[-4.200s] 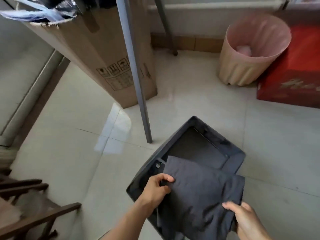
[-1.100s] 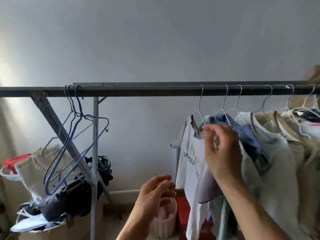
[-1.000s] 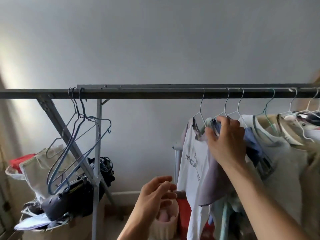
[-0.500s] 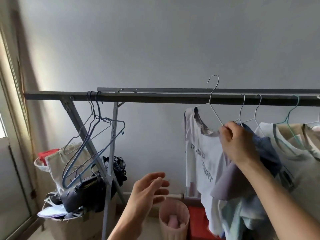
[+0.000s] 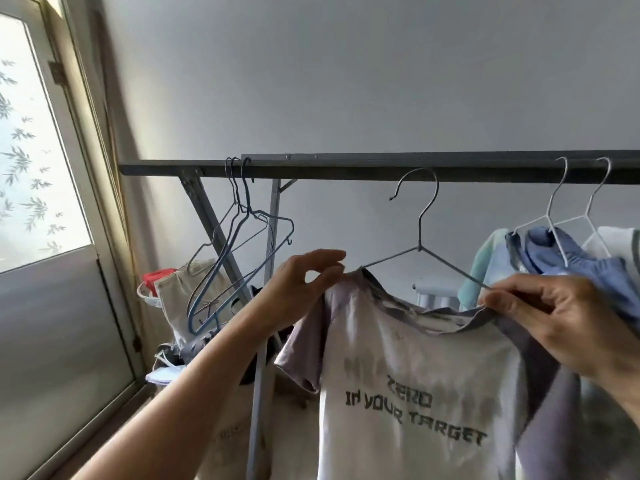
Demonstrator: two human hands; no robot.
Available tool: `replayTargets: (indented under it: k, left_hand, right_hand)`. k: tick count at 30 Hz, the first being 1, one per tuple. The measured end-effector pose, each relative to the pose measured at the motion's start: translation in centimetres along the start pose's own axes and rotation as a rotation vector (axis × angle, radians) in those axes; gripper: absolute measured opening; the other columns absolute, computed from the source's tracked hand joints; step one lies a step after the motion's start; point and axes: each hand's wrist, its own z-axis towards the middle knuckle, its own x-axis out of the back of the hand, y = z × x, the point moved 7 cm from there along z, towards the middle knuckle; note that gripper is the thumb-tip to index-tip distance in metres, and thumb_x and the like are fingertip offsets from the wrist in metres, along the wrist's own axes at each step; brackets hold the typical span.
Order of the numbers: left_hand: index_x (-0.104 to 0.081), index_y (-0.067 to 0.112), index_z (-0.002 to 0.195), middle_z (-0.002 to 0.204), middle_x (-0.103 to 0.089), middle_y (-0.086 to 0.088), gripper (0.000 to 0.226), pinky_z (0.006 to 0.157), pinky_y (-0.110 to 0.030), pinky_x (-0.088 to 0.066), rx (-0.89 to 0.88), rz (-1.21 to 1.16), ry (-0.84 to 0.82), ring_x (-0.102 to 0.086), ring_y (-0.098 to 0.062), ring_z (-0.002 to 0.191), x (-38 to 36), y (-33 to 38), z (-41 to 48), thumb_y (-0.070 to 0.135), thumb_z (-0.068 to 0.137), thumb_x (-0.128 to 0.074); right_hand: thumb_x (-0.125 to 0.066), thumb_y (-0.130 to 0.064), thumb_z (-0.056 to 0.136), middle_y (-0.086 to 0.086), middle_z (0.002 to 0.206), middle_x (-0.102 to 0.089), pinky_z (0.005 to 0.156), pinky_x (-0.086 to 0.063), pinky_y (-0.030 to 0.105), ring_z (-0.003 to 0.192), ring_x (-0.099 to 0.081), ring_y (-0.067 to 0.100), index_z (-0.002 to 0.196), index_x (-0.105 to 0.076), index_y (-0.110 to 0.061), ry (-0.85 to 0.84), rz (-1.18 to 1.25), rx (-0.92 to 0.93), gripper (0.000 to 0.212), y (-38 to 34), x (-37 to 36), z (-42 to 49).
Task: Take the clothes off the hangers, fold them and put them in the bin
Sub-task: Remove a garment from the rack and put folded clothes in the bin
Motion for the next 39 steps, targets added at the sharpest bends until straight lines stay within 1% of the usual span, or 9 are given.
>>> replayTargets:
  k: [6, 10, 13, 18, 21, 25, 29, 33, 39]
  left_hand:
    - [-0.076, 0.026, 0.086, 0.08, -0.074, 0.011, 0.021, 0.083, -0.031, -0.054, 0.01, -0.057, -0.198, -0.065, -0.003, 0.079, 0.8, -0.3, -1.3, 0.008, 0.091, -0.065]
    - [-0.074, 0.029, 0.082, 0.08, -0.073, 0.01, 0.019, 0.077, -0.023, -0.051, 0.023, 0.03, -0.313, -0.063, -0.001, 0.077, 1.2, -1.0, -2.5, 0.015, 0.092, -0.065]
    - [-0.07, 0.03, 0.08, 0.078, -0.069, 0.014, 0.021, 0.074, -0.02, -0.047, -0.06, 0.135, -0.18, -0.06, 0.001, 0.075, 2.0, -0.9, -2.9, 0.014, 0.092, -0.065]
    - [-0.061, 0.035, 0.076, 0.072, -0.062, 0.023, 0.022, 0.072, -0.013, -0.043, -0.232, 0.055, 0.224, -0.057, 0.004, 0.07, 4.2, 3.2, -3.1, 0.019, 0.091, -0.057]
    - [-0.052, 0.033, 0.078, 0.067, -0.057, 0.021, 0.028, 0.064, -0.009, -0.039, -0.304, 0.016, 0.227, -0.051, 0.004, 0.063, 3.3, 5.7, -3.7, 0.012, 0.096, -0.052]
    - [-0.041, 0.03, 0.087, 0.061, -0.048, 0.009, 0.016, 0.051, -0.026, -0.037, -0.35, 0.215, 0.251, -0.045, -0.011, 0.054, 2.8, 5.0, -4.9, 0.031, 0.102, -0.036]
    - [-0.041, 0.028, 0.091, 0.063, -0.049, 0.01, 0.022, 0.053, -0.034, -0.042, -0.297, 0.228, 0.353, -0.043, -0.009, 0.055, 4.0, 3.7, -5.6, 0.044, 0.1, -0.029]
    - [-0.043, 0.025, 0.091, 0.067, -0.057, 0.014, 0.026, 0.054, -0.034, -0.04, -0.198, 0.222, 0.467, -0.048, -0.004, 0.058, 6.4, 2.8, -6.3, 0.048, 0.098, -0.033]
    - [-0.044, 0.019, 0.092, 0.069, -0.057, 0.018, 0.015, 0.059, -0.032, -0.038, -0.102, 0.233, 0.524, -0.053, 0.004, 0.063, 7.5, 1.8, -7.2, 0.029, 0.103, -0.047]
  right_hand:
    - [-0.068, -0.019, 0.074, -0.004, 0.068, -0.073, 0.064, -0.049, 0.008, 0.063, -0.066, 0.003, 0.069, -0.075, -0.03, -0.07, 0.095, -0.041, 0.014, 0.0, -1.9, -0.3]
    - [-0.069, -0.045, 0.078, -0.002, 0.067, -0.073, 0.063, -0.05, 0.011, 0.063, -0.066, 0.004, 0.069, -0.075, -0.03, -0.101, 0.155, -0.063, 0.019, -0.3, -2.6, -0.3]
    - [-0.069, -0.073, 0.064, -0.002, 0.066, -0.073, 0.061, -0.048, 0.011, 0.061, -0.065, 0.001, 0.07, -0.075, -0.027, -0.127, 0.168, -0.078, 0.046, -0.5, -3.1, -0.2]
    - [-0.072, -0.055, 0.072, -0.001, 0.065, -0.072, 0.059, -0.048, 0.012, 0.06, -0.063, 0.004, 0.066, -0.075, -0.026, -0.261, 0.141, -0.086, 0.029, -1.0, -5.6, -0.1]
    - [-0.071, -0.061, 0.071, 0.003, 0.067, -0.072, 0.06, -0.046, 0.01, 0.06, -0.061, 0.002, 0.067, -0.074, -0.023, -0.201, 0.202, -0.072, 0.038, -1.5, -6.1, 0.3]
    - [-0.07, -0.074, 0.061, 0.009, 0.062, -0.067, 0.053, -0.042, 0.011, 0.055, -0.054, 0.003, 0.069, -0.068, -0.015, -0.092, 0.235, -0.054, 0.06, -1.7, -5.8, 1.0]
    - [-0.063, -0.049, 0.079, -0.002, 0.052, -0.047, 0.046, -0.031, 0.008, 0.048, -0.038, 0.001, 0.066, -0.055, -0.013, 0.042, 0.146, 0.01, 0.038, -2.5, -5.8, 1.0]
    - [-0.056, -0.04, 0.088, 0.006, 0.069, -0.052, 0.053, -0.035, 0.01, 0.056, -0.043, 0.004, 0.076, -0.053, -0.007, 0.197, 0.052, 0.046, 0.035, -1.4, -4.2, 1.0]
    - [-0.052, -0.056, 0.081, 0.004, 0.064, -0.054, 0.052, -0.038, 0.017, 0.052, -0.044, 0.004, 0.073, -0.055, -0.015, 0.075, 0.011, -0.008, 0.042, 0.1, -5.6, 0.0]
